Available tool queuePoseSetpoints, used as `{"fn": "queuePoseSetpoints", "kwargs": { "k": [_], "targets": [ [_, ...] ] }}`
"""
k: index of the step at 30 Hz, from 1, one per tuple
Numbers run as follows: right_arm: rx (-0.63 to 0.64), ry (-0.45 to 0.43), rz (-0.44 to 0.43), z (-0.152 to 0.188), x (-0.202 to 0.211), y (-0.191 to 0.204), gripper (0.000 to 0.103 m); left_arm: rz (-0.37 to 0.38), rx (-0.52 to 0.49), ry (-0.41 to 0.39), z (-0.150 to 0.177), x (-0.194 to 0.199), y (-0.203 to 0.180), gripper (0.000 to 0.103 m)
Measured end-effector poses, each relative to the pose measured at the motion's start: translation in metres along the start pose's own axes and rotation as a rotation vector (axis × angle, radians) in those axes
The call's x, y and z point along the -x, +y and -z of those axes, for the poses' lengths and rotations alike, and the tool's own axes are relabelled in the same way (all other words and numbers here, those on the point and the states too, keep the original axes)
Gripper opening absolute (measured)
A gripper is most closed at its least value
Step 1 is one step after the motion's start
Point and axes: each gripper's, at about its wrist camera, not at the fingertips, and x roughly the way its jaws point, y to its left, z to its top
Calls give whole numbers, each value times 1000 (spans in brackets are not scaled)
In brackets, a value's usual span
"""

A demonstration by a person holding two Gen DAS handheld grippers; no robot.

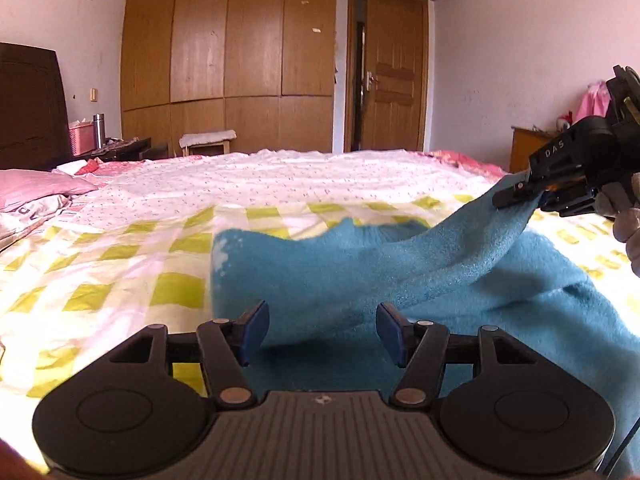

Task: Fold small clothes
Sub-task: 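Grasp the other sleeve with the left gripper and fold it across the body, then release the sleeve from the left gripper and withdraw both grippers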

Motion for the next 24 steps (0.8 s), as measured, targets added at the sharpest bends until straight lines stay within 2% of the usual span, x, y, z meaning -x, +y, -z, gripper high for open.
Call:
{"fn": "queuePoseSetpoints", "kwargs": {
  "k": [2, 4, 7, 10, 14, 15, 17, 19, 22, 24],
  "targets": [
    [-21, 68, 45, 15, -18, -19, 13, -5, -37, 47, 6, -10, -8, 64],
    [-50, 101, 52, 29, -27, -33, 14, -10, -58, 81, 12, -16, -12, 64],
    [-116, 81, 6, 33, -22, -45, 17, -9, -66, 100, 13, -16, -16, 64],
    [-98, 77, -17, 31, -14, -45, 20, -8, -67, 93, 11, -11, -16, 64],
    [-116, 37, -26, 28, -3, -50, 22, -11, -70, 78, 6, -8, -20, 64],
    [-100, 30, -7, 26, -2, -51, 21, -12, -75, 78, 5, -7, -21, 64],
    [-42, 57, 42, 25, -5, -49, 17, -19, -91, 85, 4, -9, -23, 64],
    [-22, 61, 42, 25, -5, -48, 13, -22, -96, 91, 3, -10, -24, 64],
    [-24, 30, 13, 17, -1, -42, 9, -28, -85, 84, -3, -10, -25, 64],
    [-30, -18, -37, 8, 7, -37, 8, -30, -76, 64, -7, -8, -25, 64]
  ]
}}
